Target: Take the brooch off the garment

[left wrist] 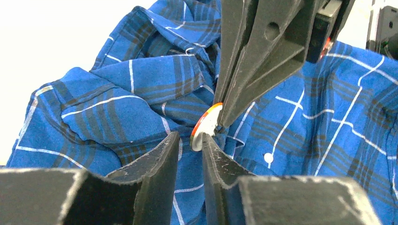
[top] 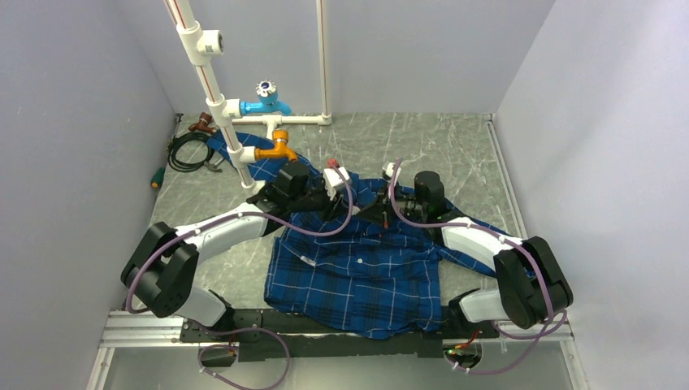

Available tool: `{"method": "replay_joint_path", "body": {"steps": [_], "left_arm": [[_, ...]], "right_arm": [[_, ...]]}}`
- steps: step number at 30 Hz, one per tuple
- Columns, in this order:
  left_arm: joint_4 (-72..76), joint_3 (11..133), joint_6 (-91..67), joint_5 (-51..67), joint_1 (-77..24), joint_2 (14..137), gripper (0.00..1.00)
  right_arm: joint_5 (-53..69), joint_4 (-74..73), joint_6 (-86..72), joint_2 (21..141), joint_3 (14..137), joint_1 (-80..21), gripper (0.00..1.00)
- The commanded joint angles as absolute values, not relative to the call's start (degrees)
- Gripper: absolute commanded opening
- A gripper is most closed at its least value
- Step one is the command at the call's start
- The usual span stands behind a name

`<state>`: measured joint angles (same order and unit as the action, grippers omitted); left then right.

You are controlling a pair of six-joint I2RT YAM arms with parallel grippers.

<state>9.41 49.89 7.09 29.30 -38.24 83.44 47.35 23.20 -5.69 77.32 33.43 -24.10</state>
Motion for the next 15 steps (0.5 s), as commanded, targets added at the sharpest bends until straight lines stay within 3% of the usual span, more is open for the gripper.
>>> {"method": "replay_joint_path", "body": {"steps": [1,6,11,15], "left_arm": [[9.1,52.3,11.8,33.9,-38.5,84.3,0.30],[7.8,53.1,14.9,37.6,-38.6,84.9,0.25],[5.3,53.7,19.2,39.7,-39.1,84.9,0.10],[3.1,53.7,23.0,40.3,-40.0,84.4,0.00]], "right_arm": [[51.3,24.0,-0.6,75.6,34.4,-24.1,0.00],[52.5,22.2,3.6,74.8,34.5,-24.1,0.00],[53.0,20.5,5.9,74.7,34.8,-24.0,0.00],[53.1,18.3,8.6,74.1,35.5,-24.1,0.15]]}}
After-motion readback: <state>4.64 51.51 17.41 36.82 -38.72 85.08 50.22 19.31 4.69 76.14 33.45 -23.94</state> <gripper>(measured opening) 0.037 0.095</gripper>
